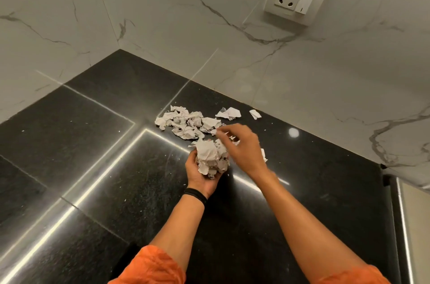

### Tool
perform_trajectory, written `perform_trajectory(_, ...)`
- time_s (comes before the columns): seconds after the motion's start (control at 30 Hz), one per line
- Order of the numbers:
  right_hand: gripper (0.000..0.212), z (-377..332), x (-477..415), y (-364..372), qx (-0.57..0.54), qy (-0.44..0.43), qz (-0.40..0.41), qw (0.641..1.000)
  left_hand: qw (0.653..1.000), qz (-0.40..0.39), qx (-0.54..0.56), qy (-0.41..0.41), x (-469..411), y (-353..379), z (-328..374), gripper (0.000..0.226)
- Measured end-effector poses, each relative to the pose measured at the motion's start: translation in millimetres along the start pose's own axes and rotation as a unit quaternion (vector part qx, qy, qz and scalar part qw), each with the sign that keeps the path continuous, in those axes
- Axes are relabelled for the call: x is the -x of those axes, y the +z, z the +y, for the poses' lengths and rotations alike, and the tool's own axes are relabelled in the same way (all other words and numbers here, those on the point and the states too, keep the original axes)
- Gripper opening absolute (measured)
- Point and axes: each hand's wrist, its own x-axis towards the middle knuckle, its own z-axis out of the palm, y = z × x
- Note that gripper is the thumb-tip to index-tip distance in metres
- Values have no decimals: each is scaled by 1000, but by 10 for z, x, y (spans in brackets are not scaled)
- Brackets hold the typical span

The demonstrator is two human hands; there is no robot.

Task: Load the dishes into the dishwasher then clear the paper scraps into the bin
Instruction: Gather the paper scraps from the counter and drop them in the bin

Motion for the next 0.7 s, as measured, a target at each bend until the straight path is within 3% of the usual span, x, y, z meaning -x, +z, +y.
perform_trajectory(0.07,18,188,-192,-1,32,50,-10,998,1000,14,-1,7,-19,-17,36,52)
perform_trajectory(0.17,29,475,-448,52,146,89,-92,981,999,27,-3,18,-40,-24,108,55)
perform_trajectory(0.3,28,706,-595,289,286,62,-171,941,999,39,3,33,-43,-34,178,56)
perform_trajectory(0.43,18,740,-462,426,306,-4,-160,938,998,41,-3,46,-57,-60,236,56)
perform_trajectory(0.57,14,643,-320,360,226,15,-112,967,999,34,-13,38,-49,-73,225,57)
perform_trajectory(0.63,12,467,-248,268,59,92,-27,994,999,26,-17,33,-23,-73,215,57)
perform_trajectory(0.7,11,298,-201,151,-91,124,12,988,999,15,-24,27,17,-78,196,58)
